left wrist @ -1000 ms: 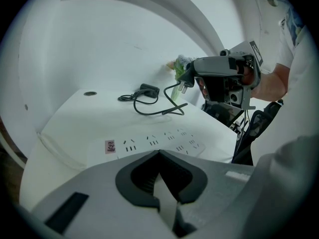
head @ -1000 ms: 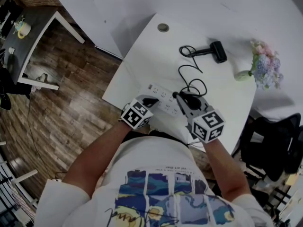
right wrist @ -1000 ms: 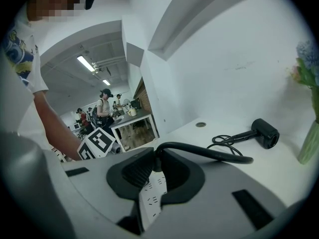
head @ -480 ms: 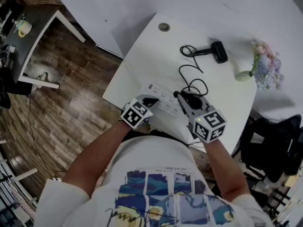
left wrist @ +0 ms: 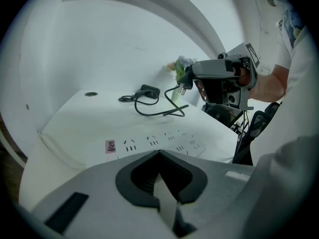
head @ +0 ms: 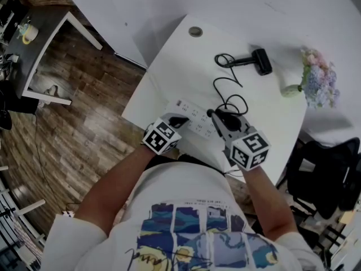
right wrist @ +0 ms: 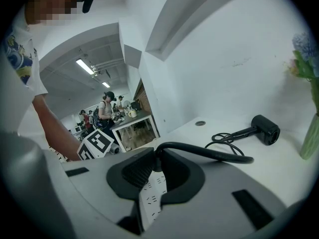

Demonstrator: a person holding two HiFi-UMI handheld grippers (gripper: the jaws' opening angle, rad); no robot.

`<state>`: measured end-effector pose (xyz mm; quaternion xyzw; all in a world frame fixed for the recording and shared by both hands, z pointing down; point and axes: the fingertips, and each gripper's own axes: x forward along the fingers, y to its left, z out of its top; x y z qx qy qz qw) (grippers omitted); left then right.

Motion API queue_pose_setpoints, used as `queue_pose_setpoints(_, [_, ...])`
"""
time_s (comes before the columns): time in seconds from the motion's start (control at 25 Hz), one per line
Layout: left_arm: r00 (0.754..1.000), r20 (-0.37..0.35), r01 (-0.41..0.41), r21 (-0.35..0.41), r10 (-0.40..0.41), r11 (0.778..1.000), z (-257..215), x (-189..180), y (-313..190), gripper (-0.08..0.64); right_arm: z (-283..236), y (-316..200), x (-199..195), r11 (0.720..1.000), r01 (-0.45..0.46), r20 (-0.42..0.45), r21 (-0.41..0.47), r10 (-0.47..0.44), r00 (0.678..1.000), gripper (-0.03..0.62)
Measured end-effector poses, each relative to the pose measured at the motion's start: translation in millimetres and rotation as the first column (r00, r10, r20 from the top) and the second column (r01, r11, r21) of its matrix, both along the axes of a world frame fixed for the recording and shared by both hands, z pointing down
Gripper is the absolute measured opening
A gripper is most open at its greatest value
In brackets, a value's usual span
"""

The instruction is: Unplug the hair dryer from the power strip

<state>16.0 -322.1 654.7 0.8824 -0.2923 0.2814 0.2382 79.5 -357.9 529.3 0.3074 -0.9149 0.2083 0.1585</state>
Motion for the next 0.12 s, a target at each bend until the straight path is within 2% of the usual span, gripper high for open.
queue_pose_setpoints(0.12, [1.000,-0.001,0.000,0.007,0.000,1.000,-1.5,0.6,-1.9,0.002,0.6,-0.5,0.3,1.000,0.001,0.000,-0.001,-0.001,1.000,0.046])
